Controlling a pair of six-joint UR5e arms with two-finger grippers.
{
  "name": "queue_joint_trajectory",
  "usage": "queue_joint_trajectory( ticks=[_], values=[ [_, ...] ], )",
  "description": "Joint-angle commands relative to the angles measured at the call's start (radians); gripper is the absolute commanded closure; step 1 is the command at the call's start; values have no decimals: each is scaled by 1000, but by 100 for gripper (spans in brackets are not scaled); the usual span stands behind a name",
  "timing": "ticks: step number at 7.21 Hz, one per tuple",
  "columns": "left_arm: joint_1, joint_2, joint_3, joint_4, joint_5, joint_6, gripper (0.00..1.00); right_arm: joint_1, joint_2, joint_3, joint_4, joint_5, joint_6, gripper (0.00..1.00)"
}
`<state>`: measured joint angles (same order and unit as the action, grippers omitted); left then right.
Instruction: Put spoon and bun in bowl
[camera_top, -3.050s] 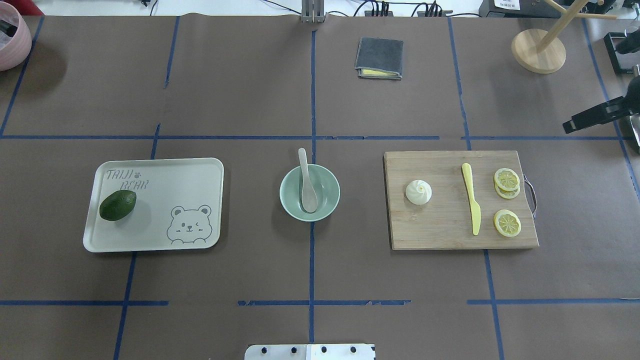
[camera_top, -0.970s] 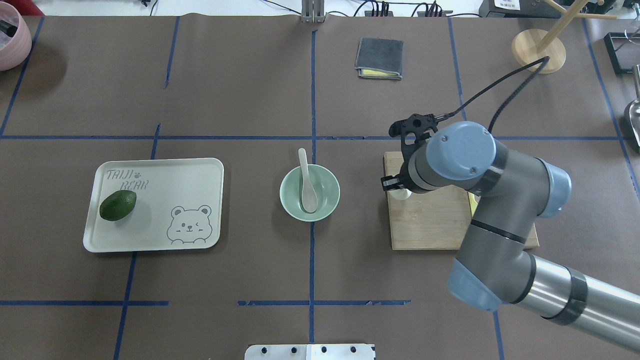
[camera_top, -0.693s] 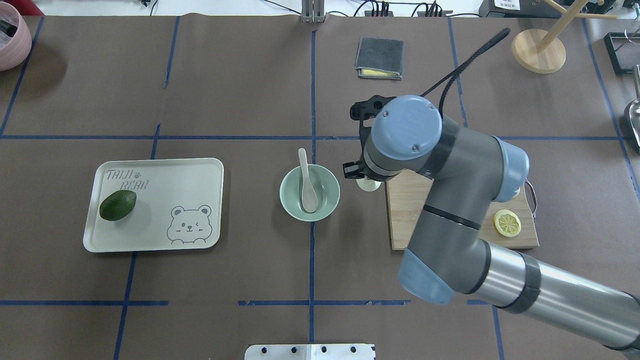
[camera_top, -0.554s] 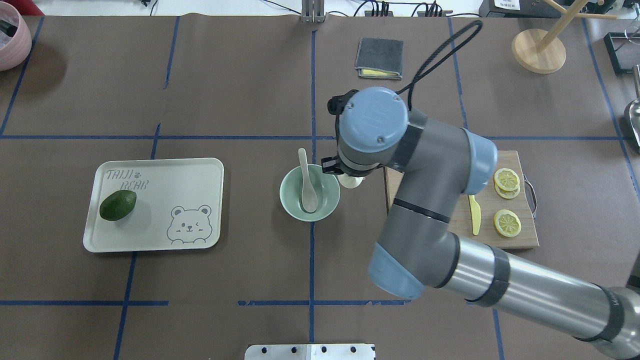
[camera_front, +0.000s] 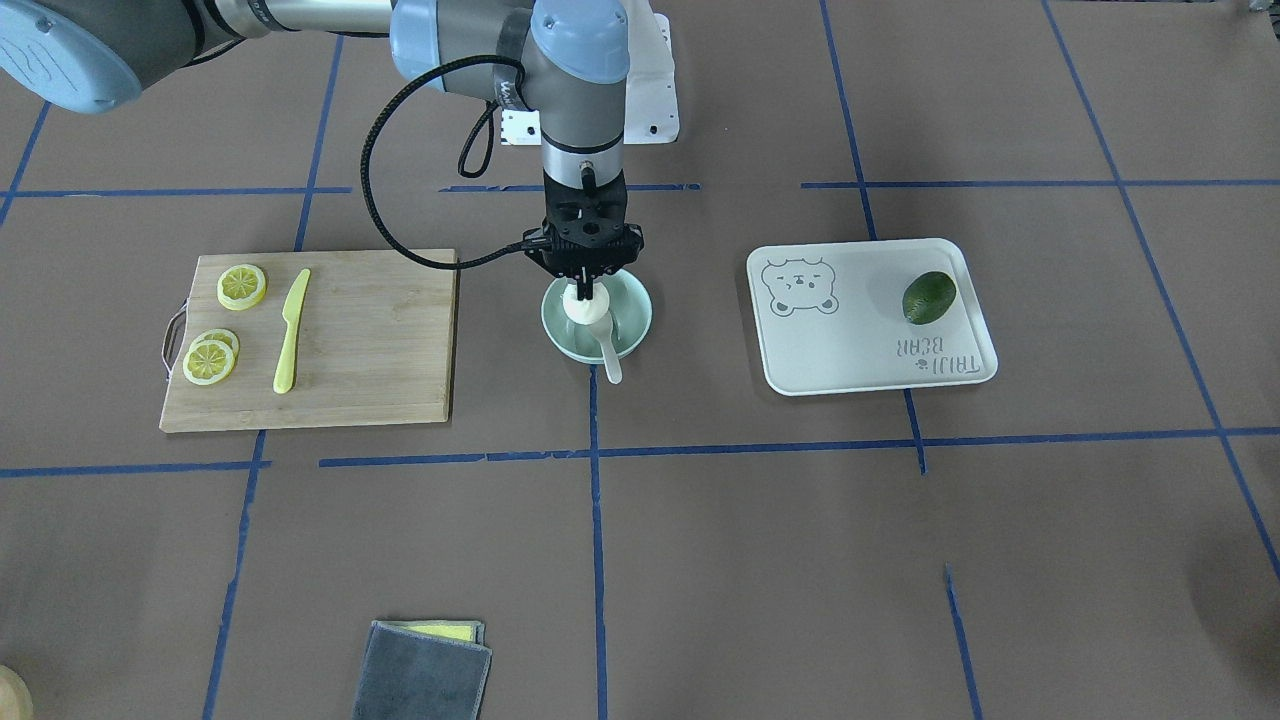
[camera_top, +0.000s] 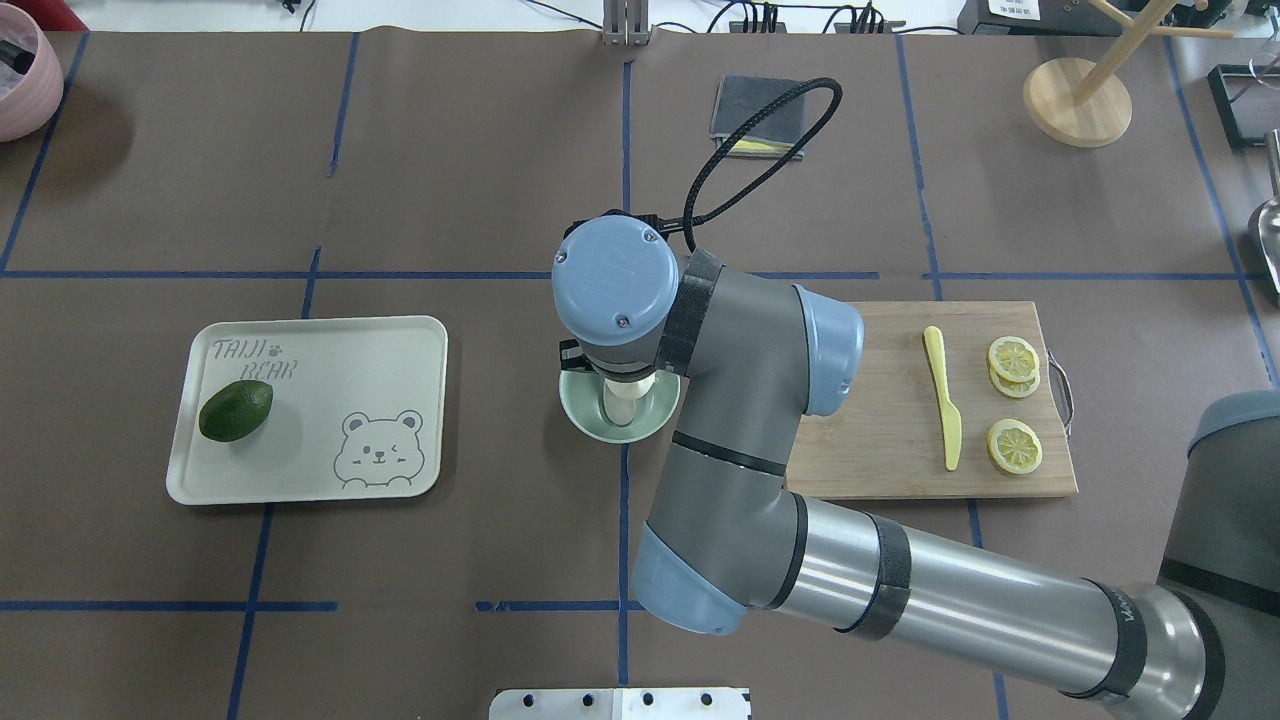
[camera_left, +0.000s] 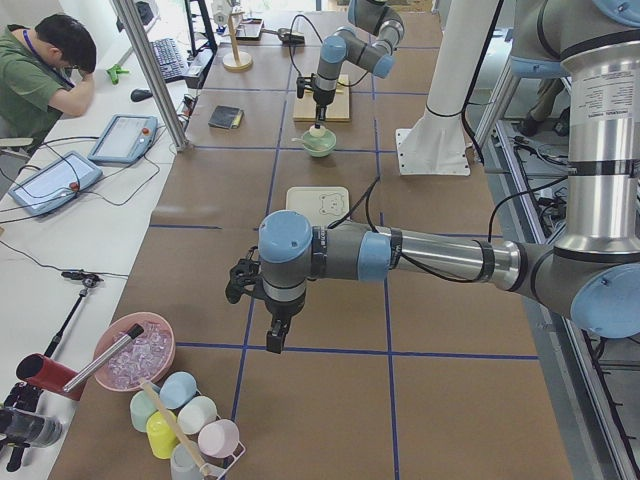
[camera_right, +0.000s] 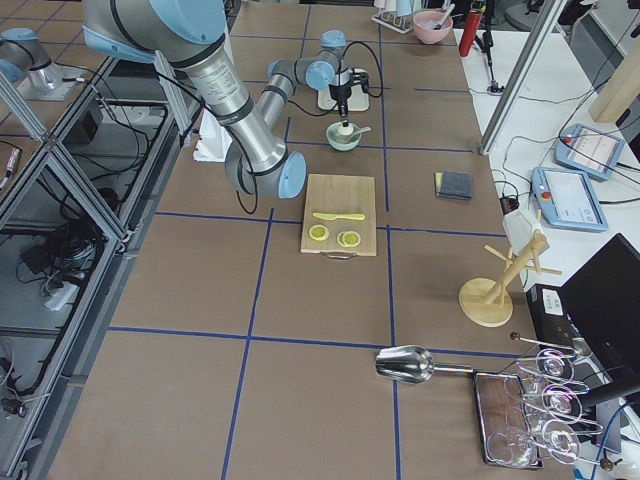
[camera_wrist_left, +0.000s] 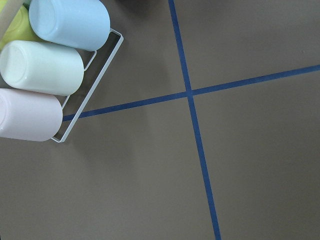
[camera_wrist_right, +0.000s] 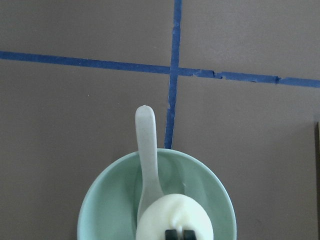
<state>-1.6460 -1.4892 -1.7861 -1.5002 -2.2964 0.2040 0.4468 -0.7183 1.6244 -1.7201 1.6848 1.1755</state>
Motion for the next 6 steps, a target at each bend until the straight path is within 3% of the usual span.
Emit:
queue_joint_trajectory(
  ticks=[1, 3, 6],
  values=[
    [0, 1, 1, 0, 0, 0, 0, -3, -4, 12, 2, -5, 3, 0],
    [2, 0, 4, -2, 0, 0, 0, 19, -59, 92, 4, 10, -19, 0],
    [2, 3, 20, 12, 3, 5, 0, 194, -159, 160, 4, 192, -246, 0]
  ],
)
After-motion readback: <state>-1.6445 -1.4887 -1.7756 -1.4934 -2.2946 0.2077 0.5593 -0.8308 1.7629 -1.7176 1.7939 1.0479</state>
